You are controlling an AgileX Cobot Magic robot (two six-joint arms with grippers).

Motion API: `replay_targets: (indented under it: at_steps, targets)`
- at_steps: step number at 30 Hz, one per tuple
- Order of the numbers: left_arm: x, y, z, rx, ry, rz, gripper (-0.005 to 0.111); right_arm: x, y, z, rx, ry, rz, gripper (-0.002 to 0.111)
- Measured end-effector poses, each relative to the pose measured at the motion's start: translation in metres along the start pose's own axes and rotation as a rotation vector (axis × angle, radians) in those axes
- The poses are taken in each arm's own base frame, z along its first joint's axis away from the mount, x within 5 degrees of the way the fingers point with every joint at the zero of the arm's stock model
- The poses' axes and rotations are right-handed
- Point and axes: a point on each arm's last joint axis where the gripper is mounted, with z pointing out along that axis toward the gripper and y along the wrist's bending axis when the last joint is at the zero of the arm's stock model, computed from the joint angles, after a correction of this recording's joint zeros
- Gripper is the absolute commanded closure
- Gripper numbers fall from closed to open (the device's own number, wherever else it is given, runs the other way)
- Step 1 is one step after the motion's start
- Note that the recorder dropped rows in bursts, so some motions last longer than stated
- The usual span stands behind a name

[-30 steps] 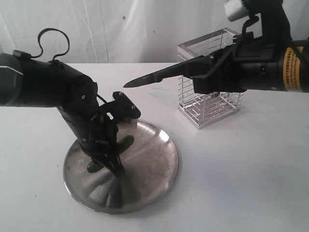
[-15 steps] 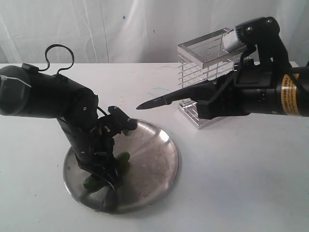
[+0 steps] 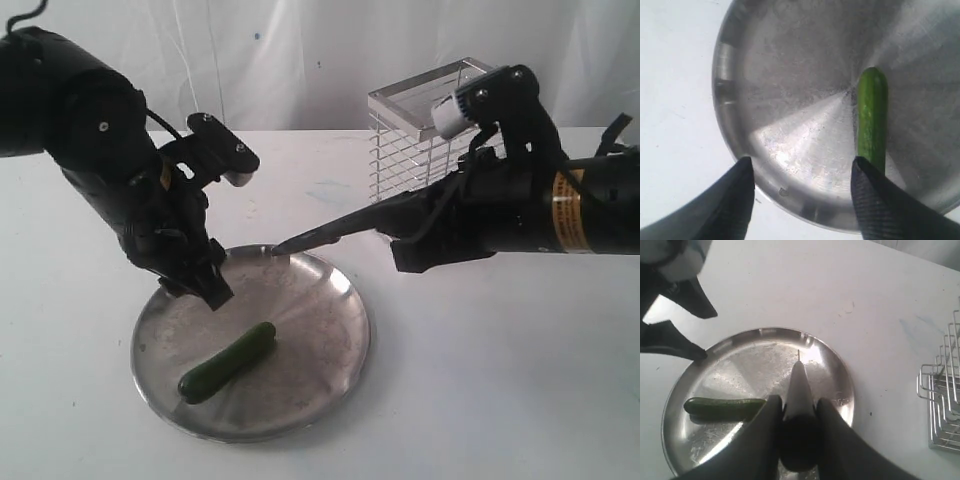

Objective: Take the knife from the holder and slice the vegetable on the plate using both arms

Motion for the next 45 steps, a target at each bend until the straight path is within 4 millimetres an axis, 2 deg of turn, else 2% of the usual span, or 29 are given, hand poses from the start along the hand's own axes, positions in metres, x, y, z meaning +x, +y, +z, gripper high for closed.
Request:
replay_targets:
  at_steps: [3,13,18,23,32,34,39,45]
  targets:
    - [0.001,0.001,-0.01,-0.007,-0.02,-0.018,0.046,0.002,0.004,0.006,-0.019,0.016,-0.013,0.108]
    - [0.002,0.001,-0.011,-0.006,-0.012,-0.064,0.052,0.008,0.015,0.023,0.018,0.022,0.047,0.108]
    - [0.002,0.001,-0.011,-0.006,-0.012,-0.07,0.052,0.03,0.02,0.026,0.034,0.036,0.102,0.108]
    - [0.002,0.001,-0.011,-0.006,-0.012,-0.07,0.053,0.047,0.024,0.024,0.013,-0.027,0.189,0.108]
    - [0.002,0.001,-0.011,-0.007,-0.019,-0.087,0.053,0.077,0.027,0.02,0.02,-0.005,0.224,0.108]
    - [0.001,0.001,-0.011,-0.007,-0.02,-0.09,0.053,0.084,0.029,0.019,0.014,0.021,0.216,0.108]
    - [-0.001,0.001,-0.011,-0.008,-0.047,-0.093,0.053,0.101,0.028,0.016,0.034,0.172,0.065,0.108]
    - [-0.002,0.001,-0.011,-0.006,-0.063,-0.096,0.053,0.118,0.025,0.024,0.02,0.29,0.052,0.108]
